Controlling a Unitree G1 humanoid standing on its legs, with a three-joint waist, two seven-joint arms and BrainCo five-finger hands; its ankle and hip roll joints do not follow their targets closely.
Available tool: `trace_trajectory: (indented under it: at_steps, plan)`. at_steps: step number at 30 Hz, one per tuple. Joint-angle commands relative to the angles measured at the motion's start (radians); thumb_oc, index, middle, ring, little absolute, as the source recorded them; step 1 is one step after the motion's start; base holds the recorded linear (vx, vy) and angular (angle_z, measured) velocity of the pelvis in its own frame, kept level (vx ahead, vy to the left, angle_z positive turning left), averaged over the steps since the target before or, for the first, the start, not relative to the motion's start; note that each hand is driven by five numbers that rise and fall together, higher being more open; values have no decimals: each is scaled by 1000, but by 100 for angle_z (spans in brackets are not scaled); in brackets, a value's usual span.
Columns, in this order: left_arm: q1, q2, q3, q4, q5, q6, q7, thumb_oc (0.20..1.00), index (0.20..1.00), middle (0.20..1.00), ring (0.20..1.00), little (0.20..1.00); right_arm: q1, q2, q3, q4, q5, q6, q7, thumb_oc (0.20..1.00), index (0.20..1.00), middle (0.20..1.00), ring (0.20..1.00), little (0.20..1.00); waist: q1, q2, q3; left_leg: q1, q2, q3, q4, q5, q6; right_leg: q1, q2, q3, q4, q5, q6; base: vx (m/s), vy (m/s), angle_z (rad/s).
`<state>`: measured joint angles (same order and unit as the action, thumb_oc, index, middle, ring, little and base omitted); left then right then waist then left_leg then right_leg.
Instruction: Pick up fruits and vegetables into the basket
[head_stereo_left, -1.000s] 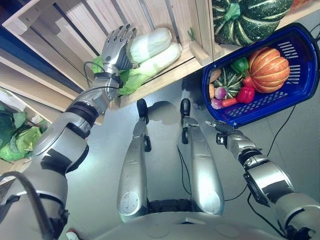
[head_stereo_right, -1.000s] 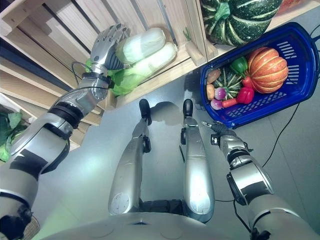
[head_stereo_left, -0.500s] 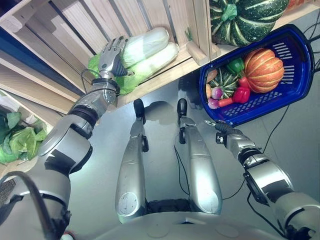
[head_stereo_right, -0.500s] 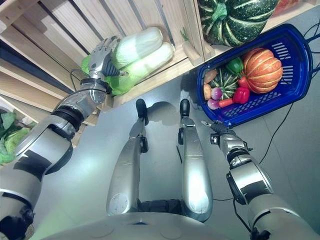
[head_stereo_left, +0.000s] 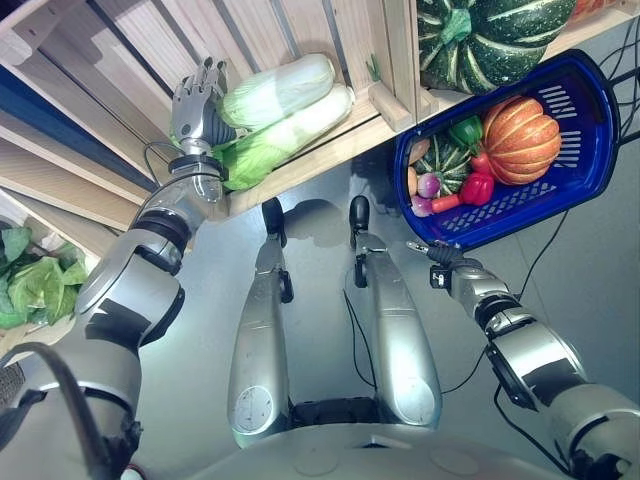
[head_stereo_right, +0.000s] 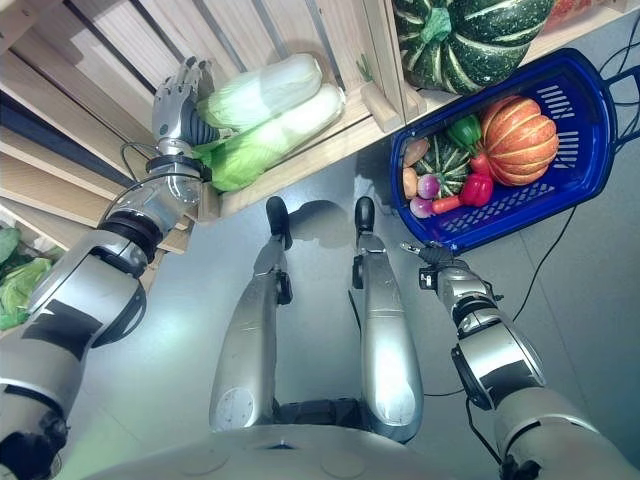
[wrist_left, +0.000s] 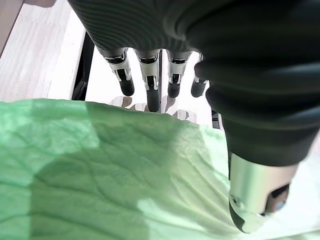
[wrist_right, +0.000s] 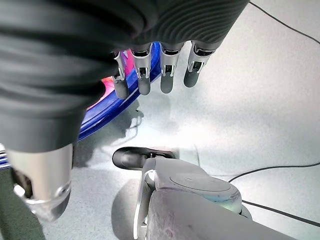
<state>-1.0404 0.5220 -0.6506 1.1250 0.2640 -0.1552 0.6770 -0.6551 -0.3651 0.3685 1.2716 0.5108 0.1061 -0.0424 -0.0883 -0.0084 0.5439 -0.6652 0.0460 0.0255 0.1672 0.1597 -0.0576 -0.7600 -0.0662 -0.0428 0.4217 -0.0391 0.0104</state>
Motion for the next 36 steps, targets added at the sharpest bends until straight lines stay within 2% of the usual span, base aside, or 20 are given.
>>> trace_trajectory:
  at_steps: [1,10,16,17,20,22,25,36]
  plan:
    - [-22,20,96,97,-40,34,12,1000,1000,1000,1000,1000,26,16,24,6,13,6,-10,1000,1000,1000,1000,1000,13,-27,-24,-57,-35,-7,109,-92,9,8,39,-6,-81,75,30,0,0,0]
    - [-20,11,80,125,-40,38,-46,1000,1000,1000,1000,1000,21,15,27,7,15,4,-7,1000,1000,1000,1000,1000,12,-30,-24,-60,-36,-8,106,-91,9,5,40,-6,-84,77,31,-1,1,0]
    - [-15,-7,63,137,-21,31,-121,1000,1000,1000,1000,1000,16,18,28,9,14,3,-5,1000,1000,1000,1000,1000,10,-33,-24,-59,-35,-5,106,-93,10,7,39,-7,-87,79,32,0,0,0]
    - [-12,-10,56,141,-26,36,-137,922,922,922,922,922,13,16,28,9,12,6,-3,1000,1000,1000,1000,1000,8,-34,-24,-60,-35,-5,106,-92,10,7,40,-6,-88,80,32,0,0,0]
    - [-13,-16,47,153,-37,34,-162,862,862,862,862,862,14,16,31,14,9,1,1,1000,1000,1000,1000,1000,6,-36,-24,-60,-34,-2,109,-95,10,6,40,-4,-86,77,32,0,0,0]
    - [-21,-18,38,159,-46,30,-192,768,768,768,768,768,6,15,31,17,7,1,4,1000,1000,1000,1000,1000,3,-36,-24,-66,-33,-1,108,-91,10,-1,41,-4,-87,82,33,0,0,0]
    - [-23,-19,27,162,-50,20,-223,674,674,674,674,674,4,15,31,17,5,5,3,1000,1000,1000,1000,1000,2,-37,-24,-66,-32,1,107,-91,11,-1,41,-4,-89,84,34,0,0,0]
    - [-10,-34,8,164,-68,1,-254,686,686,686,686,686,-2,12,32,17,7,6,6,1000,1000,1000,1000,1000,2,-37,-24,-67,-35,0,106,-91,10,0,41,-4,-94,85,35,0,0,0]
